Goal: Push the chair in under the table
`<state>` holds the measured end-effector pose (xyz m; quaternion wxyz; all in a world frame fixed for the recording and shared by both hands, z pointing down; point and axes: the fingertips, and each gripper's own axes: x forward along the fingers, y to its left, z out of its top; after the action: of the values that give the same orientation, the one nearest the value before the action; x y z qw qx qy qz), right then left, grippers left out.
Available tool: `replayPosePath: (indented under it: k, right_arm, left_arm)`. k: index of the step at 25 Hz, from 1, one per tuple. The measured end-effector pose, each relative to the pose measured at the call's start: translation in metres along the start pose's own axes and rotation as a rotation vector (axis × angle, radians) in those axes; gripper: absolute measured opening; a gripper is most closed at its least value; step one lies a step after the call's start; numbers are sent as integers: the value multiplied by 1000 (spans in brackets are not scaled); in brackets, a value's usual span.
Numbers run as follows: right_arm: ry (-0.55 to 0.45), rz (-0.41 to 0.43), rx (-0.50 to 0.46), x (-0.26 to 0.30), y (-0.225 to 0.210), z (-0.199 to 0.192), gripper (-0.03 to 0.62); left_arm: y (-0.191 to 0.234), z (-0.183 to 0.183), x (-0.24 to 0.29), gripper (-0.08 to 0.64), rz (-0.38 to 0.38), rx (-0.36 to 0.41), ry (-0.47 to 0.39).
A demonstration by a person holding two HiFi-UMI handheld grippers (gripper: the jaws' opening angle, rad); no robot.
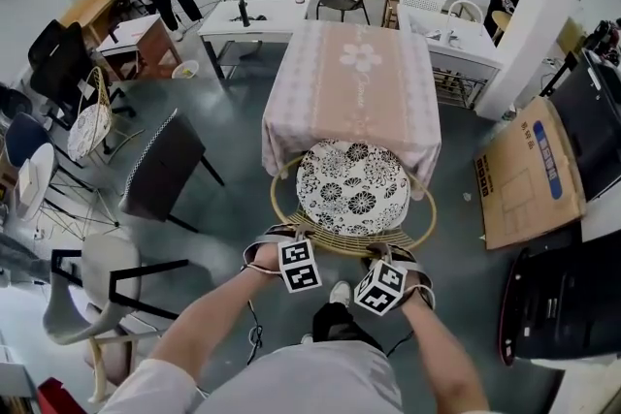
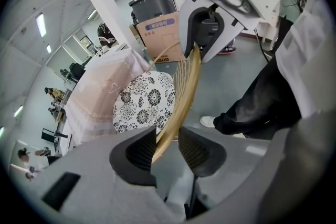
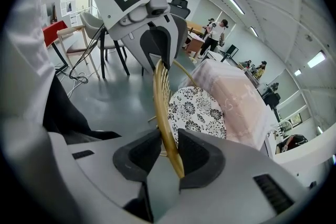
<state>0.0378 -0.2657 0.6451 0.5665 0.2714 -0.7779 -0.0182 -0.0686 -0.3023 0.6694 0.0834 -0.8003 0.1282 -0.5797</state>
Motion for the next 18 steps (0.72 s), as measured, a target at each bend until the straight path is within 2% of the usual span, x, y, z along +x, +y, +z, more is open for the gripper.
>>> replayPosePath:
  k: [13, 18]
  right_arm:
    - [-27, 9, -3, 26, -52, 14, 86]
    - [-53, 42, -6, 34, -65, 19, 86]
  left_arm:
    - [57, 2, 20, 127, 10, -16, 33]
    - [74, 2, 26, 129, 12, -26, 51]
